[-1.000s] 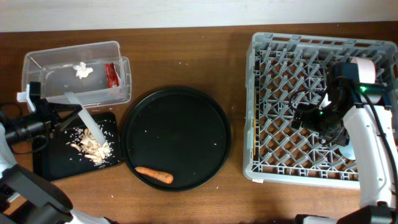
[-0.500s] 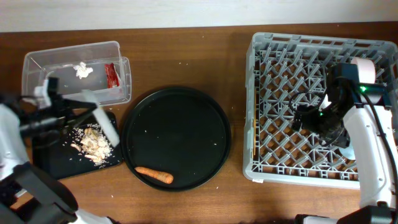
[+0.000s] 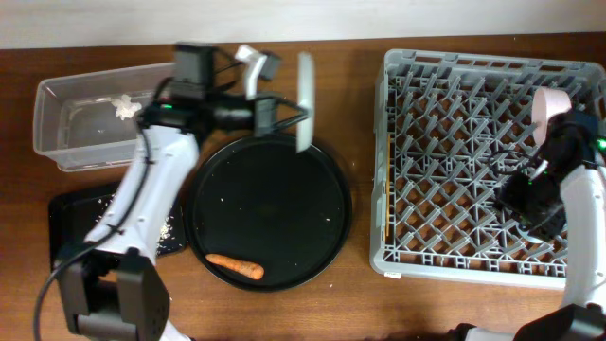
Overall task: Sort waste into correct bins and load items into the dishwasher rack
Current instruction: 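Carry the plate with the left gripper and stand it in the rack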
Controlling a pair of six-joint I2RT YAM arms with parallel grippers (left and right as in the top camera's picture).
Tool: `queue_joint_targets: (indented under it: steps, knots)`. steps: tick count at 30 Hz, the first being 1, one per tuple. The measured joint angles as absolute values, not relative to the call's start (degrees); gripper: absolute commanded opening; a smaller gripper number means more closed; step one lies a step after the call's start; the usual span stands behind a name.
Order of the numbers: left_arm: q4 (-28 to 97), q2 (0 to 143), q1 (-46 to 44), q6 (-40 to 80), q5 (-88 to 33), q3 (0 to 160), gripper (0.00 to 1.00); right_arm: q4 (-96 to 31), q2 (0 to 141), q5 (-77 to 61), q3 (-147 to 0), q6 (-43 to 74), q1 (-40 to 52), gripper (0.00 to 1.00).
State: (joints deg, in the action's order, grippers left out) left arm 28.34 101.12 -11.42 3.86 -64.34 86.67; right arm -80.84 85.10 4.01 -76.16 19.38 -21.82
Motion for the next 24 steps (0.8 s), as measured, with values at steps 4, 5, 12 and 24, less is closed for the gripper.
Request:
queue_joint_targets:
  steps: [4,5,12,24]
  knots:
    - [9.7,101.1,-21.3,13.2,-55.6,86.6,0.00,-80.8,85.1,1.9,-76.1,20.1,-29.0,0.04]
    - [7.1,101.1,-24.1,14.4,-53.1,86.6,0.00,-80.8,85.1,1.3,-76.1,20.1,-30.5,0.04]
    - [-1.5,101.3,-36.5,17.4,-39.5,86.6,0.00,-80.8,85.1,-1.1,-76.1,20.4,-33.7,0.04]
    - [-16.6,115.5,-42.7,24.5,-34.7,86.8,0.00,-80.6,85.1,-1.6,-76.1,20.3,-33.7,0.04]
